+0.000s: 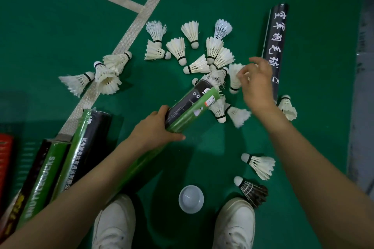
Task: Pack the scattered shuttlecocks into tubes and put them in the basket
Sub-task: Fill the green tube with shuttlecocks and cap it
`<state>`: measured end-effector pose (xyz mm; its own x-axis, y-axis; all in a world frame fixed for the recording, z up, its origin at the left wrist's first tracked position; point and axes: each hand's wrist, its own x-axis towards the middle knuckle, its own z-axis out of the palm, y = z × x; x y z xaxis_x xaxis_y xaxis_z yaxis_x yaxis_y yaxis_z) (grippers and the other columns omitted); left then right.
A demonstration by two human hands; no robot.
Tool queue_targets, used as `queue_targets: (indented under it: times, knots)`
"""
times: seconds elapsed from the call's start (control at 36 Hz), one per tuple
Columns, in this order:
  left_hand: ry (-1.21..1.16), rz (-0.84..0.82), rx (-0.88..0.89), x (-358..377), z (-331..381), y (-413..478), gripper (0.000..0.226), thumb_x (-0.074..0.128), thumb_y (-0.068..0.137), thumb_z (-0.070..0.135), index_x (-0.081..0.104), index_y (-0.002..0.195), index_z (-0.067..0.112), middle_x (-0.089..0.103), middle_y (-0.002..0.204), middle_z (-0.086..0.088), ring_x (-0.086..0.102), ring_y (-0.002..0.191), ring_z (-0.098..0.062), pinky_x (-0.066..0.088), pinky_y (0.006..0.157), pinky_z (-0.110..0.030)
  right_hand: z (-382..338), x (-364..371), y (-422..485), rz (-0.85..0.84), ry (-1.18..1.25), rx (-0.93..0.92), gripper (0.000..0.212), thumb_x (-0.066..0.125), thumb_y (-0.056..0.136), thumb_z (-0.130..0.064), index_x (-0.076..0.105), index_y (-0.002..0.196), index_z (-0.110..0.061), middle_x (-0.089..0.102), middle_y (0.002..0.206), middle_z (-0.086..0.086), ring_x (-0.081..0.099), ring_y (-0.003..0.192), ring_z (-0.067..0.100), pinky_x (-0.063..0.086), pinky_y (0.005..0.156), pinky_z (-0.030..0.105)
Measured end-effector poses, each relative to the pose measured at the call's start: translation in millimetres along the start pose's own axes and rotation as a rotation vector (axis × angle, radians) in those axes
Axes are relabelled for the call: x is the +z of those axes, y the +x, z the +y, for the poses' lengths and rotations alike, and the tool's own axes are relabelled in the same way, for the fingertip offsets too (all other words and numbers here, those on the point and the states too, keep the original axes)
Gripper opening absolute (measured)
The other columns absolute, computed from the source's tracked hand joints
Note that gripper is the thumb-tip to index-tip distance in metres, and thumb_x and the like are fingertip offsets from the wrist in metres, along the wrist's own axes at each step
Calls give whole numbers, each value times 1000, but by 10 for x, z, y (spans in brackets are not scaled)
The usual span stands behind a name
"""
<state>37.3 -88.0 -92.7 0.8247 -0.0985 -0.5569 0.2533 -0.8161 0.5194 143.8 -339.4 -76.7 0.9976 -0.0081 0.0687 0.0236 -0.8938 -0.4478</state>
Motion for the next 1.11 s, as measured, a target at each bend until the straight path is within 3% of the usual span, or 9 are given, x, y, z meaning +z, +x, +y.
queue_targets:
  times: [0.17, 0.31, 0.42, 0.53, 0.69, 0.78, 0.92, 1.03, 1.11]
  knots:
    - [16, 46, 40, -33, 33, -217, 78, 75, 68, 60, 34, 128, 30, 53, 113, 1, 57, 90, -21, 50, 79, -37, -279, -111, -258, 126, 628, 245, 5, 47, 99, -20, 49, 94, -22, 56, 100, -10, 52, 98, 7, 38, 88, 19]
    - [35, 67, 68, -38, 67, -415, 81, 74, 68, 61, 32, 130, 31, 52, 115, 1, 59, 90, -22, 52, 81, -38, -458, -177, -457, 12, 776, 243, 10, 45, 100, -19, 47, 91, -23, 50, 86, -10, 47, 77, -4, 38, 72, 5]
    - [23, 68, 80, -33, 76, -531, 82, 73, 69, 62, 30, 132, 31, 52, 118, 3, 59, 92, -21, 52, 83, -39, -555, -202, -609, -145, 697, 234, 20, 37, 102, -35, 48, 103, -19, 52, 89, -16, 47, 79, -10, 35, 69, 4]
    - [45, 54, 60, -31, 65, -586, 79, 72, 69, 64, 32, 128, 30, 53, 116, 3, 59, 92, -22, 51, 83, -39, -640, -217, -753, -326, 694, 234, 39, 23, 99, -53, 45, 124, -33, 47, 112, -28, 43, 100, -14, 31, 82, 13]
    - [69, 24, -7, 70, 12, -536, 75, 69, 69, 68, 33, 122, 29, 54, 111, 2, 57, 89, -23, 48, 78, -36, -684, -55, -760, -542, 710, 309, 62, 20, 93, -64, 32, 146, -34, 28, 150, -19, 24, 135, 0, 17, 112, 28]
    - [108, 38, -26, 77, -2, -483, 74, 68, 69, 68, 34, 120, 28, 51, 107, 3, 55, 86, -23, 46, 75, -35, -651, 51, -781, -477, 677, 269, 53, 26, 97, -58, 43, 139, -30, 40, 140, -17, 33, 131, 2, 24, 109, 27]
    - [129, 56, -24, 43, -16, -424, 73, 70, 69, 66, 34, 120, 27, 48, 103, 4, 55, 84, -24, 48, 74, -36, -424, 252, -806, -33, 424, 254, 32, 51, 97, -26, 52, 126, -13, 47, 126, 4, 41, 123, 18, 28, 96, 17]
    - [149, 49, -34, 38, -59, -406, 75, 71, 68, 66, 35, 121, 27, 53, 110, 0, 58, 88, -26, 51, 79, -39, -108, 437, -825, -141, 42, 303, 57, 59, 91, -25, 36, 140, -8, 35, 139, 18, 26, 134, 32, 24, 108, 38]
    - [156, 26, -58, 65, -99, -409, 77, 71, 68, 66, 35, 123, 27, 53, 113, -1, 59, 90, -27, 51, 82, -41, 14, 523, -846, -291, -26, 407, 66, 62, 90, -28, 28, 143, -10, 31, 143, 18, 27, 133, 34, 28, 107, 44]
